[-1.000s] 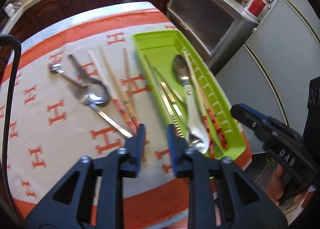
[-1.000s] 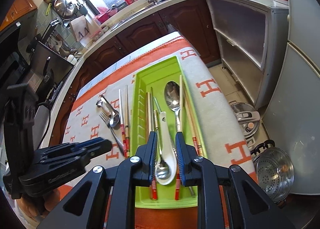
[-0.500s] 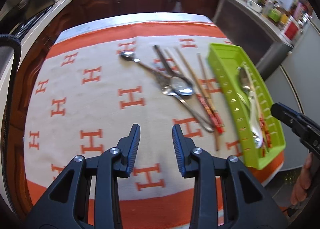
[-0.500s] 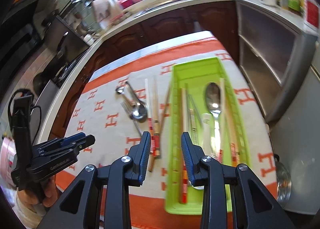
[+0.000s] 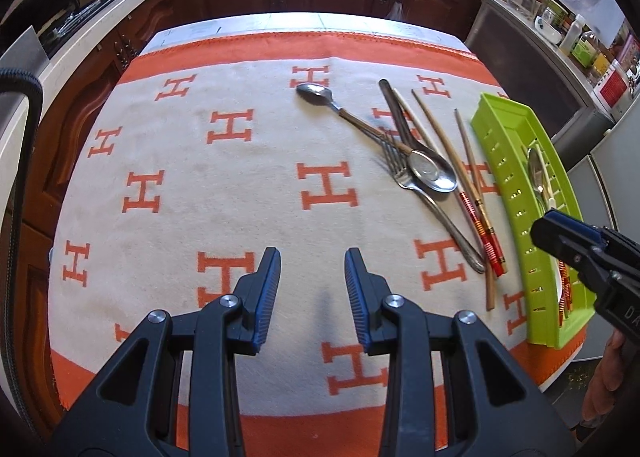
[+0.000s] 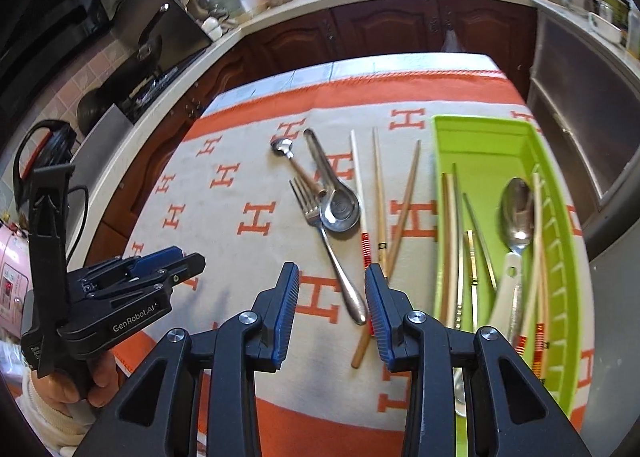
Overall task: Organize utensils
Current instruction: 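Withdraw both open tools from the tray back to the pile, then lower the right tool onto a steel fork handle and close it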
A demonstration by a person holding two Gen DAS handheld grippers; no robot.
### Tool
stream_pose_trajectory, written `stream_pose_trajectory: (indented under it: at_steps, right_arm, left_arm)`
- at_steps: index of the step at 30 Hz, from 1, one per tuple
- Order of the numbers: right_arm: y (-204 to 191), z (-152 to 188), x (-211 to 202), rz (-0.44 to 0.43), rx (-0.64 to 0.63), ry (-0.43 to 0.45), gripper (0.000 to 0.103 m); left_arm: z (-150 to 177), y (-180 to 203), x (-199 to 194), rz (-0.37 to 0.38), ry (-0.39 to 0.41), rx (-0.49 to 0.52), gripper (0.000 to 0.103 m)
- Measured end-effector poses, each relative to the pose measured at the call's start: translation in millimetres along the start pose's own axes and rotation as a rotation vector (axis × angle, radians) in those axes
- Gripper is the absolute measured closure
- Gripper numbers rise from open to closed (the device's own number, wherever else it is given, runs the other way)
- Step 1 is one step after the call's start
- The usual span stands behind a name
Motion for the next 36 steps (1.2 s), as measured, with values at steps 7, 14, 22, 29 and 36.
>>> stream_pose_trajectory:
  at_steps: [7,14,22,29,36]
  right_arm:
    - [-2,0,30,0.007,-0.025,-0.054,0.068]
    - [1,1,57,0.016,-0.04,-0.105,0.068]
    - [6,-8,80,0.039,-0.074,-0.129,0.069]
    - [0,-11,113,0.048,-0.162,-0.202,0.073]
    - [-1,-14,136,0.088,-0.224,-0.226,0.082]
  left_arm:
    - [2,-4,13,0.005,-0.018,-0.013,0.073]
    - [5,-11,22,0.009,-0.027,-0.029,0.073]
    - [11,-13,31,0.014,-0.054,-0.034,0.073]
    - [13,-16,34,0.014,-0.062,-0.041,0.073]
    - [16,-20,38,0.008,-0.072,-0.052,0.073]
Point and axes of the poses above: each gripper's, at about its wrist camera, not at the fingertips, and x roughly the way its jaws point, y to its right, z to its underside, the point moved 7 cm from there along x, roughly the way its jaws point, and after that the axes turned 10 degrees about -z, right-handed, at the moved point
